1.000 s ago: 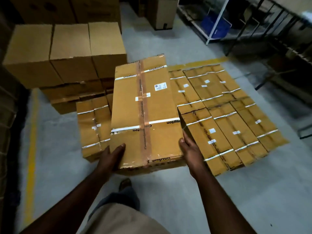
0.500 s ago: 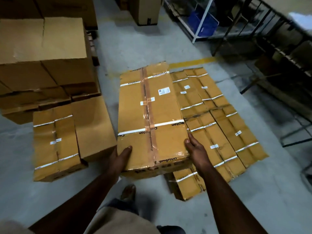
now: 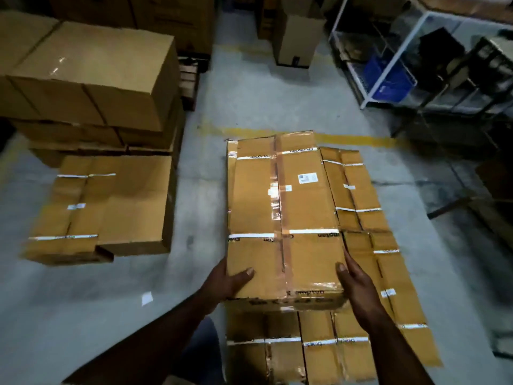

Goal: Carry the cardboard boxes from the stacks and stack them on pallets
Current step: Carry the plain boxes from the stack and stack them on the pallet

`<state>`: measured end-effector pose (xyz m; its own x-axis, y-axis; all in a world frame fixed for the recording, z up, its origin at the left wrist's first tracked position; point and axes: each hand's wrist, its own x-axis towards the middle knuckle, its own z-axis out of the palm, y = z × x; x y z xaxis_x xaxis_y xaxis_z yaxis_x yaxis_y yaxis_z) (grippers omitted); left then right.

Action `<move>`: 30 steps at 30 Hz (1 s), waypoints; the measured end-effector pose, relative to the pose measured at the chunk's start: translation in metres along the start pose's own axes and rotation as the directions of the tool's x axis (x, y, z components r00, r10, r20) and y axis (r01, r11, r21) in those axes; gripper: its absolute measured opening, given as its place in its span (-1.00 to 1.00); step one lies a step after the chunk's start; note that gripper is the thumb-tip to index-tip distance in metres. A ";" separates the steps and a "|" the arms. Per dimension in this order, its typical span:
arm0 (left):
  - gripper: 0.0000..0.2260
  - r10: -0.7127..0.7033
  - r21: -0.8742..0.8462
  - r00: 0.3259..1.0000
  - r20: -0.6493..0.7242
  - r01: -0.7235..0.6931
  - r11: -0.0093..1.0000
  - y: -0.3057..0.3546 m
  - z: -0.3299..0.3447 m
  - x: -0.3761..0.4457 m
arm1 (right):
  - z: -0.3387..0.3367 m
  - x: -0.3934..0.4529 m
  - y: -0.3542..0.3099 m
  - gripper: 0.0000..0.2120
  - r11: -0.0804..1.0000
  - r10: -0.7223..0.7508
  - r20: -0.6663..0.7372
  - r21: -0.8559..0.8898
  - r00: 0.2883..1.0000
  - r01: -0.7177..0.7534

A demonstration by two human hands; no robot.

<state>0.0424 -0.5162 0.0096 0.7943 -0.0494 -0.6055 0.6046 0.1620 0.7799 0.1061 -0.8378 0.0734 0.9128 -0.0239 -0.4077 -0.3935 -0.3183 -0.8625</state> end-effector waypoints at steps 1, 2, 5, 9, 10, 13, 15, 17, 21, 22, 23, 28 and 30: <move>-0.42 -0.006 -0.033 1.000 -0.016 0.006 0.999 0.000 0.010 0.007 | -0.010 0.015 -0.001 -0.53 1.000 -0.010 0.005 -0.013 1.000 0.010; -0.38 -0.003 -0.055 1.000 -0.031 0.001 0.998 0.001 0.019 0.014 | -0.016 0.029 -0.003 -0.54 0.999 -0.023 -0.002 -0.032 1.000 0.023; -0.31 0.000 -0.045 0.996 -0.085 -0.004 0.999 0.006 0.026 0.056 | -0.018 0.092 -0.002 -0.54 0.983 -0.079 0.005 -0.163 0.997 0.079; -0.24 -0.038 0.033 0.989 -0.143 0.043 0.999 0.013 0.007 0.134 | 0.006 0.180 0.019 -0.52 0.973 -0.068 -0.027 -0.224 0.997 0.061; -0.25 -0.044 0.052 0.986 -0.160 0.053 0.997 0.014 0.000 0.156 | 0.015 0.201 0.028 -0.52 0.973 -0.053 -0.032 -0.228 0.998 0.044; -0.31 -0.025 0.113 0.978 -0.205 0.049 0.992 0.019 -0.020 0.211 | 0.042 0.255 0.058 -0.53 0.974 -0.005 -0.036 -0.225 0.999 -0.004; -0.24 -0.001 0.176 0.971 -0.238 0.045 0.983 0.015 -0.034 0.250 | 0.060 0.292 0.082 -0.51 0.977 0.048 -0.066 -0.203 0.997 -0.061; -0.18 0.024 0.222 0.963 -0.267 0.037 0.974 0.010 -0.044 0.280 | 0.075 0.323 0.099 -0.50 0.981 0.077 -0.086 -0.172 0.993 -0.091; -0.22 0.121 0.316 0.949 -0.290 -0.024 0.949 0.000 -0.055 0.329 | 0.096 0.376 0.128 -0.50 0.986 0.109 -0.056 -0.120 0.992 -0.115; -0.26 0.141 0.310 0.948 -0.287 -0.047 0.949 -0.001 -0.056 0.335 | 0.099 0.385 0.132 -0.50 0.987 0.104 -0.056 -0.118 0.993 -0.110; -0.30 0.149 0.298 0.946 -0.287 -0.060 0.953 -0.005 -0.057 0.342 | 0.104 0.394 0.138 -0.49 0.989 0.088 -0.049 -0.113 0.995 -0.093; -0.43 -0.049 0.022 0.923 -0.381 0.062 0.998 -0.027 -0.069 0.370 | 0.118 0.416 0.146 -0.56 0.992 0.117 -0.090 0.057 0.989 -0.112; -0.40 -0.202 -0.257 0.935 -0.292 0.126 0.958 -0.031 -0.075 0.377 | 0.125 0.406 0.150 -0.62 0.920 0.264 -0.050 0.313 0.963 -0.236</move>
<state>0.3189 -0.4659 -0.2544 0.6032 0.2092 -0.7697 0.6644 0.4022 0.6300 0.4036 -0.7771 -0.2592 0.7808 -0.1549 -0.6052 -0.6115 0.0092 -0.7912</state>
